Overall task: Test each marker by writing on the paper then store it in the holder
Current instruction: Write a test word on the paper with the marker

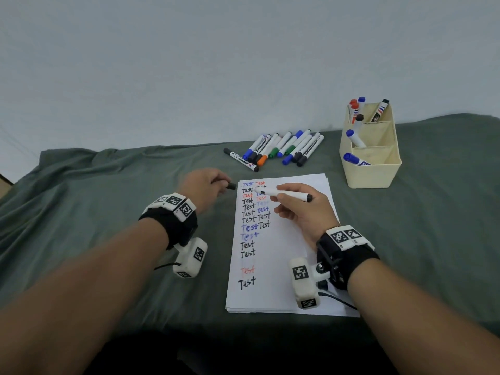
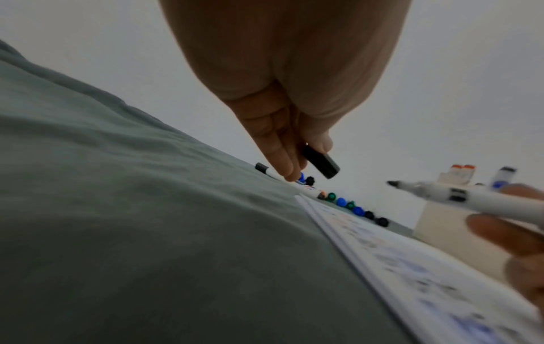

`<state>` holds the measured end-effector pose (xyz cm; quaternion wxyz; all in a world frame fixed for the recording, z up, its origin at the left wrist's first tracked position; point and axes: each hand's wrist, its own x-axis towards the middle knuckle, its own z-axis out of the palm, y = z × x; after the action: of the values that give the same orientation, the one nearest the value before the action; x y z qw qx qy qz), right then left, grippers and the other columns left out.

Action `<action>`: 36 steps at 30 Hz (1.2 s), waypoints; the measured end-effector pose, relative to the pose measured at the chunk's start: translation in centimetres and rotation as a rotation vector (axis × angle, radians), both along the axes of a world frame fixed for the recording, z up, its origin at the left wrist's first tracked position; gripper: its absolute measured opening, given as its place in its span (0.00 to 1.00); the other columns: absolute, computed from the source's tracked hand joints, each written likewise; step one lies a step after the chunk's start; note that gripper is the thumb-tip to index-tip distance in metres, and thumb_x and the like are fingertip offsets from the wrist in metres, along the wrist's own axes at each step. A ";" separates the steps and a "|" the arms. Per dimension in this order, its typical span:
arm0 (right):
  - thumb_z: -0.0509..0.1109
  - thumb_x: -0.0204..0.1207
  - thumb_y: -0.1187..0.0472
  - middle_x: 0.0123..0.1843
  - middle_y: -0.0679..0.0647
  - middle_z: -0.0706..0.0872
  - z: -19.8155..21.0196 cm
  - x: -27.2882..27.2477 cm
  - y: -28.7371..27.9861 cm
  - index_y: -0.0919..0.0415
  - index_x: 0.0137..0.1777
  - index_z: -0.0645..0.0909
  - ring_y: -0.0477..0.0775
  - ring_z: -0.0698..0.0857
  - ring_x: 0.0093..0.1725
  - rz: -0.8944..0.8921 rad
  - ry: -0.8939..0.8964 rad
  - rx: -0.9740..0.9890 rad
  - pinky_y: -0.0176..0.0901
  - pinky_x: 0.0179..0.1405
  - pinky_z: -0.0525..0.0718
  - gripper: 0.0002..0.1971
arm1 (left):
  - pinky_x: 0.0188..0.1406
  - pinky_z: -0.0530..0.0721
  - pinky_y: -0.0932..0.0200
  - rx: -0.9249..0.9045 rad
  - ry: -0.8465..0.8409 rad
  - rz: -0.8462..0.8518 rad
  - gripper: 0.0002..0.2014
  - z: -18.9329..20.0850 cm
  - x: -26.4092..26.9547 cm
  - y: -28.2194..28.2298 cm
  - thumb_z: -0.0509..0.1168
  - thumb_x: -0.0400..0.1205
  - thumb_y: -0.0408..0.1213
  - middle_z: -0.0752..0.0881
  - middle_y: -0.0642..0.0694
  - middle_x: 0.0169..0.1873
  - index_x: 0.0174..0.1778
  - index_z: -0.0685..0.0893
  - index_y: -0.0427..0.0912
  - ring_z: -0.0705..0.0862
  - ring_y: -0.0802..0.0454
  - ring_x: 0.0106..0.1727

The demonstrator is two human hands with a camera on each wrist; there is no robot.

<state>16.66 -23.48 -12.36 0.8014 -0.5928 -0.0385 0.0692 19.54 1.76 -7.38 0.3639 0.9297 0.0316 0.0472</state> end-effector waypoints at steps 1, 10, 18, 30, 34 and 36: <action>0.79 0.73 0.58 0.50 0.59 0.94 0.0 0.0 0.0 0.51 0.53 0.92 0.59 0.92 0.44 0.003 -0.002 -0.001 0.43 0.45 0.88 0.09 | 0.50 0.88 0.59 -0.069 0.004 -0.015 0.09 -0.1 -0.1 -0.6 0.67 0.84 0.31 0.91 0.46 0.40 0.45 0.87 0.51 0.91 0.49 0.44; 0.78 0.76 0.61 0.49 0.61 0.94 -0.1 -0.1 0.1 0.53 0.52 0.92 0.57 0.91 0.42 0.019 -0.015 0.006 0.45 0.44 0.88 0.07 | 0.38 0.89 0.63 -0.407 0.151 -0.152 0.08 -0.5 -0.4 -3.4 0.63 0.85 0.25 0.91 0.44 0.41 0.47 0.84 0.40 0.92 0.51 0.39; 0.77 0.77 0.62 0.49 0.60 0.94 0.1 -0.1 0.0 0.52 0.52 0.92 0.58 0.92 0.42 -0.006 -0.023 0.026 0.45 0.44 0.89 0.07 | 0.32 0.86 0.64 -0.392 0.080 -0.154 0.10 -0.3 -0.2 -4.2 0.61 0.86 0.25 0.90 0.46 0.36 0.44 0.83 0.41 0.88 0.55 0.31; 0.77 0.75 0.60 0.48 0.63 0.93 -0.3 0.2 0.2 0.55 0.52 0.91 0.56 0.89 0.40 -0.045 0.002 0.050 0.45 0.41 0.87 0.07 | 0.51 0.80 0.58 0.222 0.094 -0.258 0.08 1.1 0.6 -4.8 0.64 0.85 0.50 0.88 0.53 0.55 0.56 0.82 0.53 0.85 0.56 0.54; 0.77 0.72 0.59 0.42 0.58 0.91 -0.6 0.5 0.3 0.51 0.50 0.91 0.54 0.87 0.39 -0.115 0.028 0.068 0.43 0.38 0.86 0.08 | 0.80 0.55 0.34 0.705 0.310 -0.281 0.53 -2.1 1.1 -3.5 0.56 0.68 0.81 0.48 0.48 0.87 0.85 0.46 0.59 0.49 0.42 0.86; 0.79 0.71 0.57 0.40 0.54 0.91 -0.8 0.5 0.2 0.50 0.51 0.92 0.51 0.88 0.40 -0.117 0.013 0.028 0.41 0.40 0.87 0.09 | 0.80 0.45 0.30 0.763 0.446 -0.299 0.61 -3.7 1.2 -2.9 0.50 0.60 0.87 0.35 0.48 0.86 0.84 0.36 0.61 0.37 0.42 0.86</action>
<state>17.15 -23.28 -13.15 0.8126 -0.5822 0.0003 0.0253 20.71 -1.13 -11.11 -0.0168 0.9789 -0.0449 -0.1986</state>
